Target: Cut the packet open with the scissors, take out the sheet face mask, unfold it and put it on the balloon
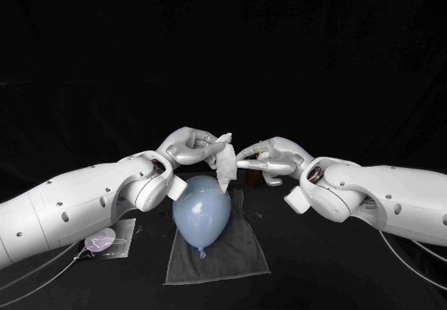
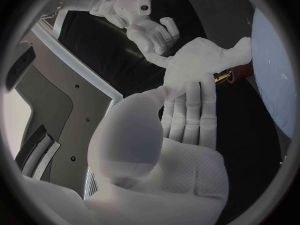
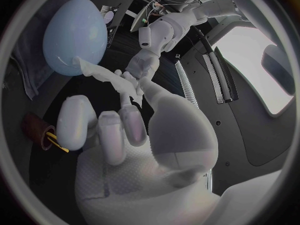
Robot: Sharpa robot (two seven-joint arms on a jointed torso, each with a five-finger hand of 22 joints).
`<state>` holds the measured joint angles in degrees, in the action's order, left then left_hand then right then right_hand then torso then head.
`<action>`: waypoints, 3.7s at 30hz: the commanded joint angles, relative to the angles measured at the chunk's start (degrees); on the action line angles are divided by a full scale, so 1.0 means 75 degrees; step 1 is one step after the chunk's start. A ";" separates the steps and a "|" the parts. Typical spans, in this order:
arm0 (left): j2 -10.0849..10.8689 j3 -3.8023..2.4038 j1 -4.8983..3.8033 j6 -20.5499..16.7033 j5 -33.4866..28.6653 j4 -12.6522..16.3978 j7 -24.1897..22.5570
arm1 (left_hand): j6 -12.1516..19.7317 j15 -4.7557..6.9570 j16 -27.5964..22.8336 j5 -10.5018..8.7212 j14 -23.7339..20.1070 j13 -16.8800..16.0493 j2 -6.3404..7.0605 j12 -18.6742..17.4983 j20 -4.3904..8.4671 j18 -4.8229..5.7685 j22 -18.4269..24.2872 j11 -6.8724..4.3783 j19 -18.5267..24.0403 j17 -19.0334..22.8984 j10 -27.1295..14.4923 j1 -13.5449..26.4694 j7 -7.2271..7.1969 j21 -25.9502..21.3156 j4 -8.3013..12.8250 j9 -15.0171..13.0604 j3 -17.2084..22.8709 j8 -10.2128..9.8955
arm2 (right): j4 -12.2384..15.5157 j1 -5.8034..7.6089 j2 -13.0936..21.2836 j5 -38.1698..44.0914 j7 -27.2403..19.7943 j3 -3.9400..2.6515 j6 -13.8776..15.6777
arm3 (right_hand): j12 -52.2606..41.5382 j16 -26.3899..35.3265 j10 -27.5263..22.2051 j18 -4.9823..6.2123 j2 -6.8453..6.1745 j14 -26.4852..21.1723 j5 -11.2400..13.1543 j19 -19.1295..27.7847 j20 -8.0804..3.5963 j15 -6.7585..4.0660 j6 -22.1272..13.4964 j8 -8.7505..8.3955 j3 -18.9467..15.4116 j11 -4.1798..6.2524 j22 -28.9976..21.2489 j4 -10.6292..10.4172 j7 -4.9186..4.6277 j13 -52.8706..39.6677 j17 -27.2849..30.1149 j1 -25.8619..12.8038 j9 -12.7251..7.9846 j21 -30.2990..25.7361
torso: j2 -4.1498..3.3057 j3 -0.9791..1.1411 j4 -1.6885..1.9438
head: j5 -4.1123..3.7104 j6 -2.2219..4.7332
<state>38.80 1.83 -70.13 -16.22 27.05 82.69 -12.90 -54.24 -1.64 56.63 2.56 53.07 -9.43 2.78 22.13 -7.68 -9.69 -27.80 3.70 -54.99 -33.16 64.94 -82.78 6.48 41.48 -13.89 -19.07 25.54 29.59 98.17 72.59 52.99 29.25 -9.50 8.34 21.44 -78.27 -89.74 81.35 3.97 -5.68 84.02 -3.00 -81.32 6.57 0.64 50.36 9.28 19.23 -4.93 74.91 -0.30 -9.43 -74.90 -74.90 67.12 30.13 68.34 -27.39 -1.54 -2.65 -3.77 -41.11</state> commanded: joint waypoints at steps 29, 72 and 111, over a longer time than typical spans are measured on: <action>0.0003 -0.0007 -0.0006 0.0091 -0.0174 0.0103 -0.0063 | -0.0026 0.0041 0.0036 0.0025 0.0050 -0.0022 0.0061 0.0054 0.0005 -0.0108 -0.0009 0.0003 -0.0068 -0.0011 0.0084 -0.0007 -0.0029 0.0050 0.0055 -0.0794 0.0014 0.0038 | -0.0456 -0.0099 -0.0603 0.0440 -0.0151 -0.0003 0.1037 | 0.0212 -0.0025 -0.0307 0.0188 -0.0153 0.0786 0.0033 0.0145 -0.0048 -0.0008 0.0018 0.0069 -0.0295 0.0029 -0.0144 -0.0164 0.0005 -0.0826 -0.1987 -0.0106 -0.0140 -0.0293 | -0.0002 -0.0009 0.0002 | 0.0005 -0.0029; 0.0096 -0.0007 -0.0006 0.0842 0.0201 -0.0167 0.0071 | 0.0166 -0.0052 0.0003 0.0026 -0.0195 -0.0189 0.0294 0.0045 -0.0013 -0.0092 -0.0020 0.0114 0.0001 -0.0049 -0.0264 -0.0456 0.0139 0.0040 0.0685 -0.0802 -0.0048 -0.0147 | -0.0142 0.0164 -0.0222 0.0884 -0.0381 -0.0042 0.1556 | -0.0283 -0.0034 0.0201 0.0083 0.0954 0.0798 0.0027 -0.0137 -0.0424 -0.0436 0.0731 0.1653 0.1443 0.0519 0.0208 0.0538 0.0535 -0.1018 -0.2013 0.0870 0.0563 0.0172 | 0.0003 -0.0005 0.0000 | 0.0001 -0.0007; 0.0236 -0.0009 -0.0005 0.1812 -0.0282 -0.0158 0.0158 | 0.0536 -0.0258 0.0065 0.0029 -0.0893 -0.0870 -0.0134 0.0827 -0.0170 -0.0063 -0.0852 0.0315 0.1103 0.0001 -0.1106 0.0253 0.0393 0.0913 0.1725 -0.0964 0.1124 -0.0205 | -0.0404 0.0349 -0.0221 0.1281 0.0174 -0.0053 0.1419 | -0.0305 -0.0034 0.0229 0.0079 0.0907 0.0798 0.0026 -0.0155 -0.0440 -0.0448 0.0693 0.1766 0.1632 0.0529 0.0226 0.0617 0.0542 -0.1031 -0.2013 0.0796 0.0595 0.0187 | -0.0008 -0.0007 0.0004 | -0.0009 -0.0081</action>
<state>40.55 1.83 -70.14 -7.98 26.04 81.28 -12.06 -49.89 -3.52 56.86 2.61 46.66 -15.79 1.56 28.08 -8.98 -9.20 -34.00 6.14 -46.88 -33.18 56.91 -81.47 9.32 48.12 -1.04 -26.30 33.62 28.03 95.23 75.13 51.40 37.99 -8.45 8.01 31.83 -80.43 -89.80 82.51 3.92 0.75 82.51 -2.51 -82.24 3.60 -0.76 55.29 22.20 31.00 -0.93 74.92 4.34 -5.48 -74.94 -74.93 73.10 32.47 69.55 -27.40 -1.60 -2.62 -3.77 -41.65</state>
